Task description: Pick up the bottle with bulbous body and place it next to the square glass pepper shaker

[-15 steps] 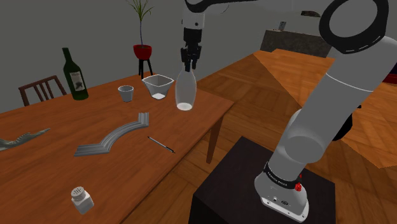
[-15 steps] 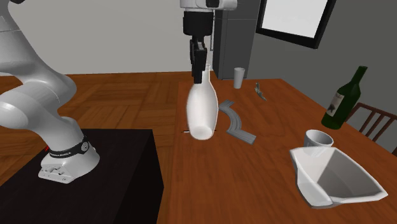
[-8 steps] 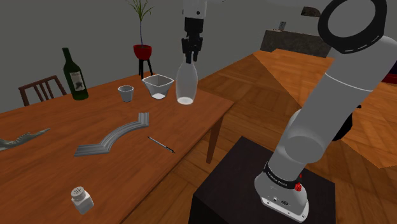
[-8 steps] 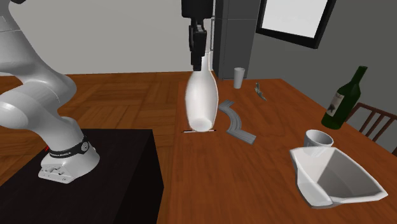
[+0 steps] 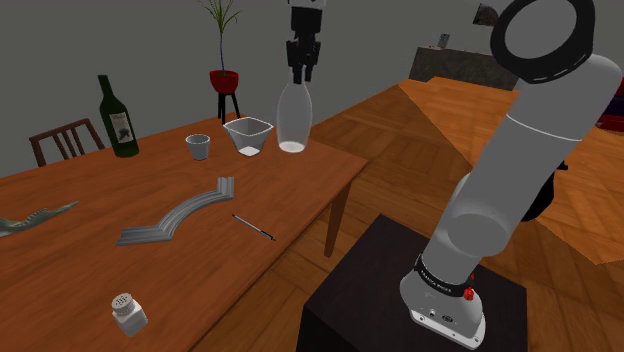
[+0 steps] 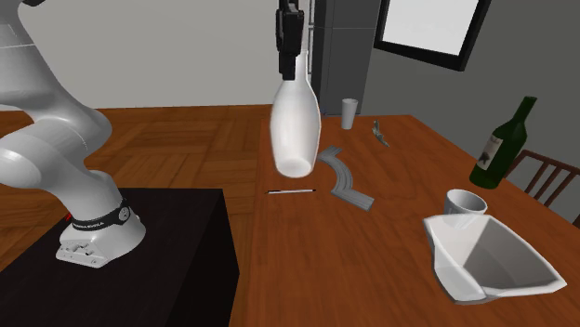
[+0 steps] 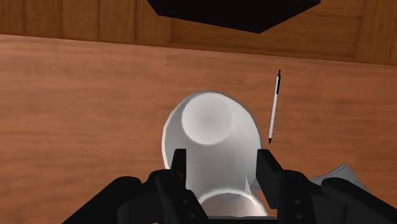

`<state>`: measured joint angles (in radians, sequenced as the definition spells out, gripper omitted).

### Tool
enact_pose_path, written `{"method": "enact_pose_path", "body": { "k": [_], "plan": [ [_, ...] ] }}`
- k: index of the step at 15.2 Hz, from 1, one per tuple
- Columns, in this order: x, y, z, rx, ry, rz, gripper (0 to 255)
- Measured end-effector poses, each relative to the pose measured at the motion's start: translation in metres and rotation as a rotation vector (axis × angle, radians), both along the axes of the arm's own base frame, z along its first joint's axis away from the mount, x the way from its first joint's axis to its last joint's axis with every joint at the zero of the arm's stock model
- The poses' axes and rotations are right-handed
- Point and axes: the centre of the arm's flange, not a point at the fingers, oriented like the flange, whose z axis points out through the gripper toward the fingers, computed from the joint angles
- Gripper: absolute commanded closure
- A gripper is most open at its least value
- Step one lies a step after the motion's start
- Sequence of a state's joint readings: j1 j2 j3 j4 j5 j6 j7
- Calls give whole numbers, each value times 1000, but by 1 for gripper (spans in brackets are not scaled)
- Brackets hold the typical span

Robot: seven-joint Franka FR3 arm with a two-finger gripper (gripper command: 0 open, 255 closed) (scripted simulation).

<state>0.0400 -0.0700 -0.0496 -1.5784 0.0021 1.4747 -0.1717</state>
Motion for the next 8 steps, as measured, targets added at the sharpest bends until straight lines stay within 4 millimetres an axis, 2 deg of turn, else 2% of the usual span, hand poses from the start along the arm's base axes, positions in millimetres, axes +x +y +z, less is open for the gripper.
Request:
{"method": "enact_pose_path", "body": {
  "k": [8],
  "plan": [
    [-1, 0, 43, 0, 0, 0, 255]
  ]
}}
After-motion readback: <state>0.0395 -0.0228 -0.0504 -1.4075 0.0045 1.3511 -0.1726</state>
